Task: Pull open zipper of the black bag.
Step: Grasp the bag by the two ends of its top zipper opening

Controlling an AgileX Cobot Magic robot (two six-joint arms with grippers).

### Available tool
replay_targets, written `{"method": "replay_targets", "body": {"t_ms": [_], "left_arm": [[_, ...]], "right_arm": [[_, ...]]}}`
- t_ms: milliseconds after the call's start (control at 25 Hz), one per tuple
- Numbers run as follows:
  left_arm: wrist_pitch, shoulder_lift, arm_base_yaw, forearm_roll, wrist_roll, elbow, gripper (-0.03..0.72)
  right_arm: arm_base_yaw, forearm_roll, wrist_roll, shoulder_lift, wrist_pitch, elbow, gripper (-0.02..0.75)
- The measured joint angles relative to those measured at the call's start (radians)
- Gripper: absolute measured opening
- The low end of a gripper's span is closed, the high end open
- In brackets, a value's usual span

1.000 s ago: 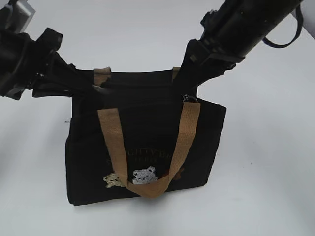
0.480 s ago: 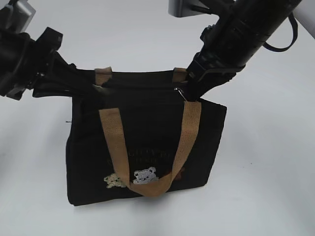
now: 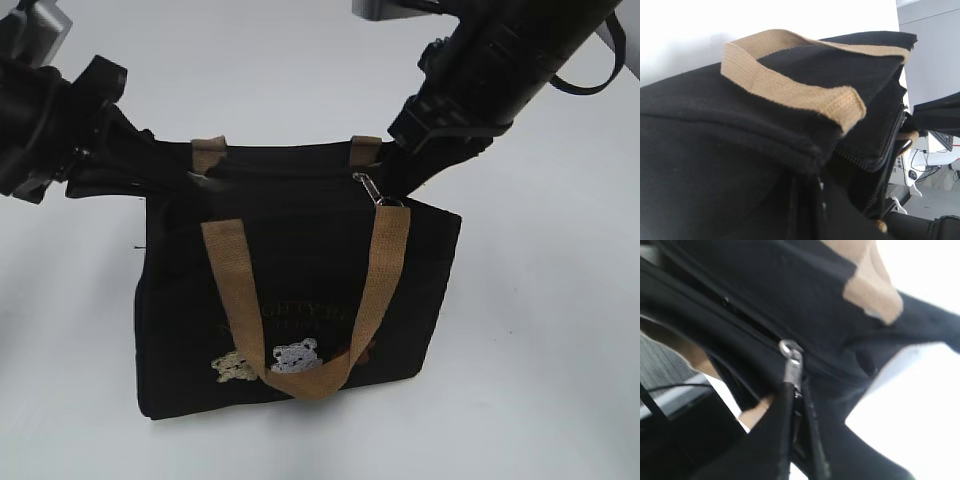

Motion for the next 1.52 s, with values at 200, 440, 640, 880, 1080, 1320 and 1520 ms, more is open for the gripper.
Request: {"method": "replay_targets", "body": {"t_ms": [200,440,640,880,1080,1320,1520], "left_arm": [[0.0,0.0,0.0,0.001,0.0,0.0,0.004],[0.0,0.0,0.0,0.002,0.0,0.0,0.004],[0.001,0.0,0.0,0.002,0.0,0.0,0.004],[0.001,0.0,0.0,0.004,0.0,0.0,0.004],[0.002,0.0,0.0,-0.002,0.0,0.0,0.004],[0.012,0.0,-0.001,-0.022,0.0,0.0,0.004],[0.027,0.0,-0.009,-0.036,0.002,0.0,0.004]], "right_arm": [[0.0,0.09,-0.03,-0.004,-0.031,0.0,0.223],[0.0,0.095,-0.033,-0.004,-0.066,0.0,0.358],[0.0,0.098,-0.034,0.026,-0.085,0.0,0.357],[0.0,0.053,-0.034,0.048,-0.069,0.0,0.196],[0.0,-0.006,-0.033,0.048,-0.044,-0.003,0.014],[0.005,-0.086,0.021,0.02,-0.025,-0.003,0.014],[-0.036,-0.122,0.061,-0.007,0.005,-0.003,0.004]]}}
